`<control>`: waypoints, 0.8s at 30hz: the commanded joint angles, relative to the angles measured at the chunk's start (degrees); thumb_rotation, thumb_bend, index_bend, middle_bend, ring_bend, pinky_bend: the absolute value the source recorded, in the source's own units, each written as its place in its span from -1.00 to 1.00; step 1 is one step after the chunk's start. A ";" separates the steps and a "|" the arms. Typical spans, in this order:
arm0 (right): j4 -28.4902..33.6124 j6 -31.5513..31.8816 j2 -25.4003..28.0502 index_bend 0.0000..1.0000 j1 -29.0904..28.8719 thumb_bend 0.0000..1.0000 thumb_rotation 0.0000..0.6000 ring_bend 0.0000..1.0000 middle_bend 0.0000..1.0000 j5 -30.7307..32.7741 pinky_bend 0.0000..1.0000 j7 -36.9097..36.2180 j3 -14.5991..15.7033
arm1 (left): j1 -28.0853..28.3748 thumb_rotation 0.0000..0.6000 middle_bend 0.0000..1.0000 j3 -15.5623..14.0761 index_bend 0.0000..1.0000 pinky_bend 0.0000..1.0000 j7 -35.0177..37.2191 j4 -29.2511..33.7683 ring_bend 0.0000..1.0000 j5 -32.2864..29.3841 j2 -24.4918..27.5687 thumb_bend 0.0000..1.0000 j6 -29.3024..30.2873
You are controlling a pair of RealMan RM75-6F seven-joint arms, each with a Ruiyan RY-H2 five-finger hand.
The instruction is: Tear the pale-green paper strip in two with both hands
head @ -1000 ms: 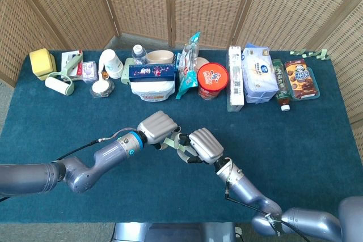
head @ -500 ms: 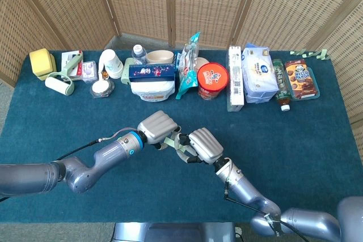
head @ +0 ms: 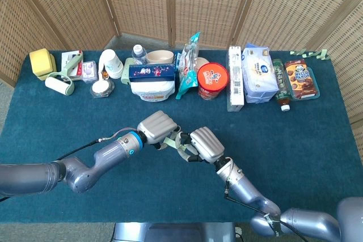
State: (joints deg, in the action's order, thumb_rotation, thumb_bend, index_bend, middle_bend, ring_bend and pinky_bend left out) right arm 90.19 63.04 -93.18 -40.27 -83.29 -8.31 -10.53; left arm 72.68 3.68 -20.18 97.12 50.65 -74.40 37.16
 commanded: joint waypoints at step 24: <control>-0.81 1.41 0.45 1.00 1.24 -0.09 1.00 1.00 1.00 -0.21 0.93 -2.37 0.32 | -1.49 1.00 1.00 -0.62 0.36 1.00 0.33 -0.86 1.00 0.27 0.23 -0.21 1.05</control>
State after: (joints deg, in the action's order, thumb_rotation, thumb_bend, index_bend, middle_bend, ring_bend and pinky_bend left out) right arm 89.37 64.42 -92.75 -39.06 -83.50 -10.66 -10.22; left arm 71.22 3.09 -19.88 96.27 50.90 -74.20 38.21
